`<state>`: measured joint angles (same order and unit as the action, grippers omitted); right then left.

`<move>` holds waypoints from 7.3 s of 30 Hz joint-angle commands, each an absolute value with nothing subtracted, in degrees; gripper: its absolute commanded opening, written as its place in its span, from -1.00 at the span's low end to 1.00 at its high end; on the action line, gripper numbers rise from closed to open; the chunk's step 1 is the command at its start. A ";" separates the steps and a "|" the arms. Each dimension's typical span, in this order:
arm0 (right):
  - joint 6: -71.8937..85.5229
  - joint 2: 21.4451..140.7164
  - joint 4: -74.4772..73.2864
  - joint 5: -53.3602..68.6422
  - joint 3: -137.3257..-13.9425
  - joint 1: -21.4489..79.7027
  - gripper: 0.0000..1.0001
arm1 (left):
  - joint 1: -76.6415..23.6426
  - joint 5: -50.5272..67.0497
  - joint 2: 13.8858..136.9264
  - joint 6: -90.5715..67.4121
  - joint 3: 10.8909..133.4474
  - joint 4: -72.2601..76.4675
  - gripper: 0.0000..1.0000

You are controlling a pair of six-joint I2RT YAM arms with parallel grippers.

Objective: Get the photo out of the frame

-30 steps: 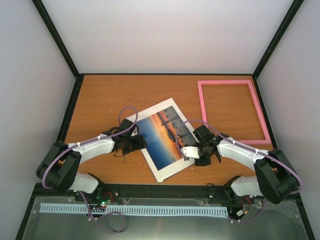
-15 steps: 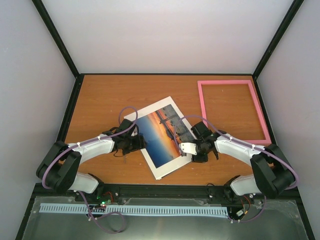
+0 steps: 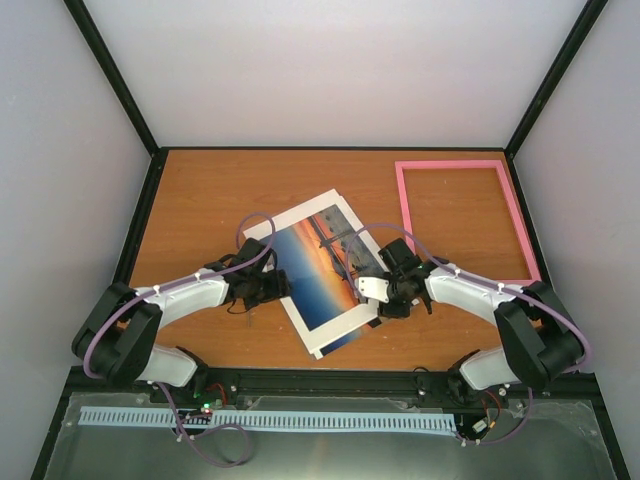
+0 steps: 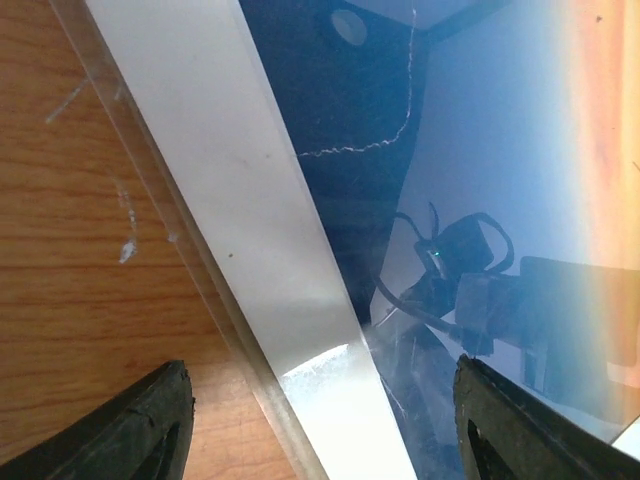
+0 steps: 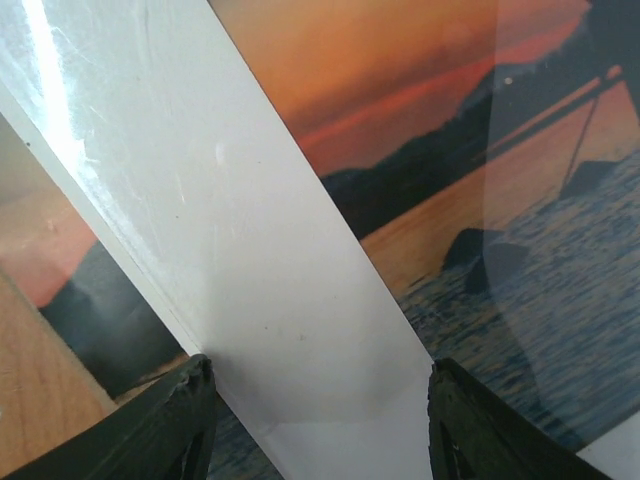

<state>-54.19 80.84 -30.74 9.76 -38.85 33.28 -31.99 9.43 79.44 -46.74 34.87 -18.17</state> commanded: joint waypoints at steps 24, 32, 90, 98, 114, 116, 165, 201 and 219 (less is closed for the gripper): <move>-55.36 79.10 -33.12 14.38 -41.40 34.11 0.23 | -32.43 5.49 73.87 -46.93 34.81 -23.07 0.43; -54.91 81.26 -29.73 10.46 -40.06 37.02 0.26 | -32.43 6.28 74.93 -46.80 34.49 -21.97 0.43; -37.32 75.32 -46.30 13.80 -50.94 18.95 0.14 | -35.26 15.13 68.48 -37.18 32.60 -11.08 0.31; -49.65 70.29 -57.30 15.46 -46.77 1.72 -0.10 | -37.97 15.90 73.41 -37.36 34.29 -13.77 0.30; -55.58 92.78 -63.24 27.72 -52.57 -11.40 0.11 | -38.58 21.05 74.19 -40.55 30.03 -16.54 0.17; -55.23 93.88 -63.57 28.66 -53.17 -11.39 0.15 | -38.58 21.09 74.73 -40.72 29.97 -16.28 0.17; -48.94 102.63 -65.29 41.36 -58.00 -3.61 0.08 | -38.56 18.72 79.72 -39.99 29.70 -15.86 0.17; -38.46 111.21 -62.85 49.36 -65.78 4.13 -0.12 | -38.58 17.94 79.66 -40.43 29.09 -14.02 0.17; -25.22 111.64 -58.60 50.93 -66.07 4.04 -0.67 | -38.54 16.53 77.50 -40.39 28.08 -14.26 0.18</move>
